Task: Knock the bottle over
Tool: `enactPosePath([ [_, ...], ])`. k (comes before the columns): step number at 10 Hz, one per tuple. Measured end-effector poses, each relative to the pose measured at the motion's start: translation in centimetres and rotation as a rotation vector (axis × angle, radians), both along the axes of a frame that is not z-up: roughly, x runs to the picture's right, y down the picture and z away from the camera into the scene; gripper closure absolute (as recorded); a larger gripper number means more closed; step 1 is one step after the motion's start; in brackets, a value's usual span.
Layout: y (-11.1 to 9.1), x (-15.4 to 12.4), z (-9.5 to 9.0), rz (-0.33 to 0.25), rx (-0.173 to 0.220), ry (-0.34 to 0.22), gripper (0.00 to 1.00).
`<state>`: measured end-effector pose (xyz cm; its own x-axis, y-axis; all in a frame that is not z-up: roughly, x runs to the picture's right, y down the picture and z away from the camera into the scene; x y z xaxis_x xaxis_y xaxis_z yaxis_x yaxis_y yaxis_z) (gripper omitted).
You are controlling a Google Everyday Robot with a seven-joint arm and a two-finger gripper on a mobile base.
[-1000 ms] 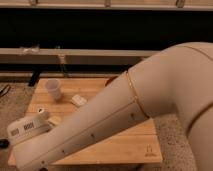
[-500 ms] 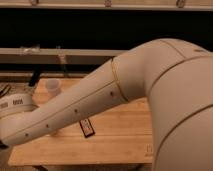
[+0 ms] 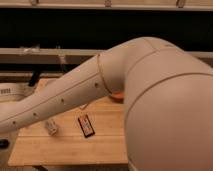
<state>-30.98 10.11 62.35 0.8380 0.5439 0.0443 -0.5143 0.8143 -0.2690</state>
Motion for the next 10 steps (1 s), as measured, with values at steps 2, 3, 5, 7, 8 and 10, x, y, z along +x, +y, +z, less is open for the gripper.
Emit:
enactPosePath([
  [2,0.0,-0.9,1.7,-0.006,-0.01,0.034,0.2],
  [3,0.0,-1.2,2.6,-0.009,-0.014,0.055,0.2],
  [5,0.3,-2.3,4.8,-0.024,-0.019,0.099,0.2],
  [7,0.2,-2.7,6.5,-0.024,-0.026,0.135,0.2],
  [8,-0.1,-2.6,7.7,-0.022,-0.026,0.16,0.2],
  [10,-0.6,-2.1,9.4,-0.018,-0.029,0.199,0.2],
])
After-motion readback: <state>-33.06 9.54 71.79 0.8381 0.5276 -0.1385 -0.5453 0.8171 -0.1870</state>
